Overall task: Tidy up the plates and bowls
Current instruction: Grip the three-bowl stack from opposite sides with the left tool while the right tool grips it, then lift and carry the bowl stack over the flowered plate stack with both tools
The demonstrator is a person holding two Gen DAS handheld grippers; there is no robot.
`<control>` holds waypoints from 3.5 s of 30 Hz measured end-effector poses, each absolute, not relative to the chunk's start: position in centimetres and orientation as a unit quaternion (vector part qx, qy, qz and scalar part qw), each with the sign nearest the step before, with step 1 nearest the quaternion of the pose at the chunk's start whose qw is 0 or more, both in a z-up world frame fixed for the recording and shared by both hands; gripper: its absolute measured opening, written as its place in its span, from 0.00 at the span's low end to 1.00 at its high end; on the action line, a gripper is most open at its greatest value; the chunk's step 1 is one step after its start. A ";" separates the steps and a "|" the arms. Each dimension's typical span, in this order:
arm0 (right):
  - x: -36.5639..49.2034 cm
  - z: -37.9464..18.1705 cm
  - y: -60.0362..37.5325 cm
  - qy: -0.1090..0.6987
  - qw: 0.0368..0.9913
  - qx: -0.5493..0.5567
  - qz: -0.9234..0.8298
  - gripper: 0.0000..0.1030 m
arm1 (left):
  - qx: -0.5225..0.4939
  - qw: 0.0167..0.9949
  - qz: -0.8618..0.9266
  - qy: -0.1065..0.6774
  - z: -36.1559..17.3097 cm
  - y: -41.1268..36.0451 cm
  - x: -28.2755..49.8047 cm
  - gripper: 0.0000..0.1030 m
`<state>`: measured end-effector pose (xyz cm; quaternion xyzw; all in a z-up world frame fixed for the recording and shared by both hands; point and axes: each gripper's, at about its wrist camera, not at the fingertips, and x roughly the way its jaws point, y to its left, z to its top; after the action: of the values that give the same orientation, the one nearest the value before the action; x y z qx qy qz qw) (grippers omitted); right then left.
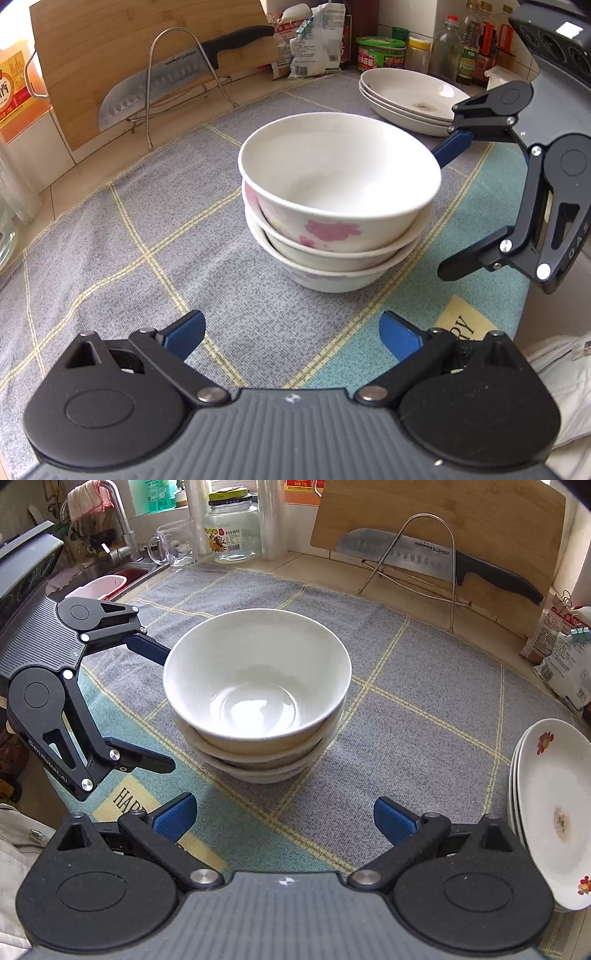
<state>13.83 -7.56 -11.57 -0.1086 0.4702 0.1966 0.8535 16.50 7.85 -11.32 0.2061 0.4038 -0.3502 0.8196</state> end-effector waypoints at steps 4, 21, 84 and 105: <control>14.8 -13.5 -8.0 0.472 0.842 -0.144 0.218 1.00 | 0.193 0.821 -0.331 0.422 -11.9 6.6 16.4 0.97; 13.3 -16.0 -11.1 0.374 0.839 -0.182 0.350 1.00 | 0.178 0.828 -0.320 0.424 -13.1 5.1 16.3 1.00; 18.0 -12.4 -7.6 0.397 0.787 -0.241 0.405 0.86 | 0.255 0.708 -0.574 0.324 -11.9 6.3 21.5 0.82; 16.8 -9.2 -9.6 0.408 0.779 -0.244 0.409 0.86 | 0.264 0.712 -0.562 0.329 -8.6 2.3 19.6 0.81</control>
<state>16.85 -9.62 -9.21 -0.2441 0.4077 0.4091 0.7790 19.55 2.34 -8.63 0.2642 0.3286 -0.5621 0.7116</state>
